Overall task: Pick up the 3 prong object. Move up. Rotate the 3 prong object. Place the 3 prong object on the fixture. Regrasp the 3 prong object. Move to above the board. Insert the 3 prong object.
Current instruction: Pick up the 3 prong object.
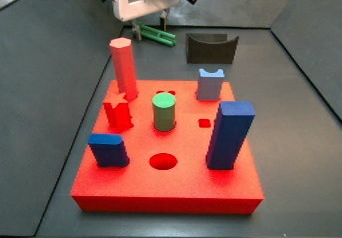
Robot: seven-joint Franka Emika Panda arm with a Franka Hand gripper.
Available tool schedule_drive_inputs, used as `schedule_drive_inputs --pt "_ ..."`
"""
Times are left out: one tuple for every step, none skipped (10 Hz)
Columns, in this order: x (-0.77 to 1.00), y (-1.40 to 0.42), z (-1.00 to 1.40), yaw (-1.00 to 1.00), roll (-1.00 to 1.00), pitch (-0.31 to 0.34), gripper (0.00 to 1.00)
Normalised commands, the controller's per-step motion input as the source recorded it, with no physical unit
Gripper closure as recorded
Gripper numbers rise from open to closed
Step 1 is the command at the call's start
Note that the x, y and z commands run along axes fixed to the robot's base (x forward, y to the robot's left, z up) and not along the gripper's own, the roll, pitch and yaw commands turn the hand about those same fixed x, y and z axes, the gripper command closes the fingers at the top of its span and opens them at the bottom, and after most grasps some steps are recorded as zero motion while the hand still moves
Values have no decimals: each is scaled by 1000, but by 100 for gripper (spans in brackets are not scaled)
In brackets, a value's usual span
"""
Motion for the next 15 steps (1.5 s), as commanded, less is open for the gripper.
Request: schedule_drive_inputs --pt "0 0 -374 129 -44 -161 0" --pt "0 0 -143 86 -84 -116 0" --pt "-20 0 -160 34 -49 -133 0" --pt "0 0 0 0 -11 0 0" --pt "0 0 0 0 21 0 0" --pt "0 0 0 0 0 0 0" --pt "0 0 0 0 0 0 100" --pt "0 0 0 0 0 0 100" --pt "0 0 0 0 0 0 100" --pt "0 0 0 0 0 0 100" --pt "0 0 0 0 0 0 100" --pt "0 0 0 0 0 0 100" --pt "0 0 0 0 0 0 100" --pt "0 0 0 0 0 0 100" --pt "0 0 0 0 0 0 100"
